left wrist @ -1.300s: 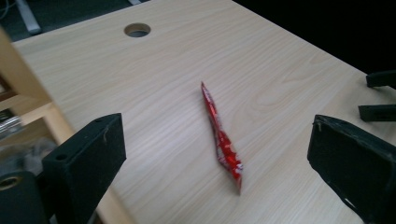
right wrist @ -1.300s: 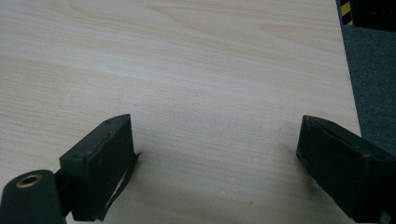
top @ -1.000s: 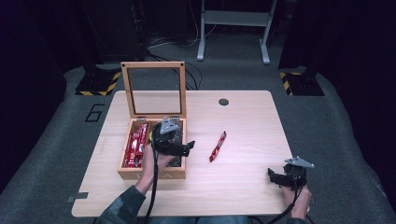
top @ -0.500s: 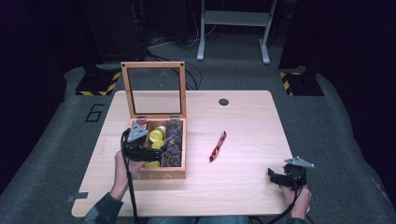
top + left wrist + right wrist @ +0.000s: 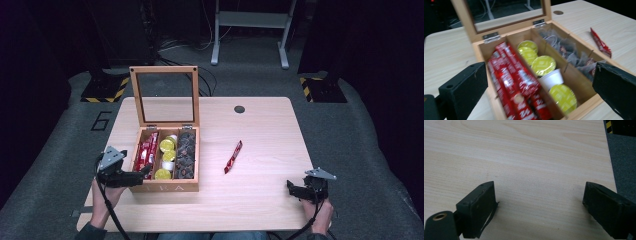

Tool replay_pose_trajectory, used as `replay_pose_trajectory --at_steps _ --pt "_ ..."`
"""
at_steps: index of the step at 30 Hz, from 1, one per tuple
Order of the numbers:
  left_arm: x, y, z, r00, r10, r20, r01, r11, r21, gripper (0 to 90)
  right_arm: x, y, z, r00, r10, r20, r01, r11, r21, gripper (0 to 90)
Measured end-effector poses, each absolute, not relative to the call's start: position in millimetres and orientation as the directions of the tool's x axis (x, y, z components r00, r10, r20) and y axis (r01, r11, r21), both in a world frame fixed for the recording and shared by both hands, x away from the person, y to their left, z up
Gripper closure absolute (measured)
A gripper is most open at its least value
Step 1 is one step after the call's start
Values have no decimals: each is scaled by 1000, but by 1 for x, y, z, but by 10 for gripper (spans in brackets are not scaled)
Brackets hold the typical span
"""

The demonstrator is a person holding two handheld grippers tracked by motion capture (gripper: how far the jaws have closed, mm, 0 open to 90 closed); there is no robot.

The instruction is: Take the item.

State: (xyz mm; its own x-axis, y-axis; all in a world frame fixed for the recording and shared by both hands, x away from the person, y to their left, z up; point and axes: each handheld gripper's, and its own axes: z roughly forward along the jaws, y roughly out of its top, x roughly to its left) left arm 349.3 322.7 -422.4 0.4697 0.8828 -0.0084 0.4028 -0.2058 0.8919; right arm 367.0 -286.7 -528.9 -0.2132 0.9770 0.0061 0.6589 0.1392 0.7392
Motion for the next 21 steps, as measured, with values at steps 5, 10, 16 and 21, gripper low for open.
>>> replay_pose_trajectory --at_steps 5,10,16,21 --pt "333 349 -434 429 903 -13 429 -190 883 0 367 -287 -529 -213 977 6 659 139 739 107" --pt "323 364 -442 415 909 -24 430 -173 886 0 367 -287 -529 -213 977 6 659 139 739 107" --pt "310 381 -463 430 902 -39 452 -178 874 0 367 -287 -529 -212 977 6 659 139 739 107" --pt "308 387 -489 430 903 -5 508 -237 828 0 367 -286 -529 -212 977 6 659 138 739 107"
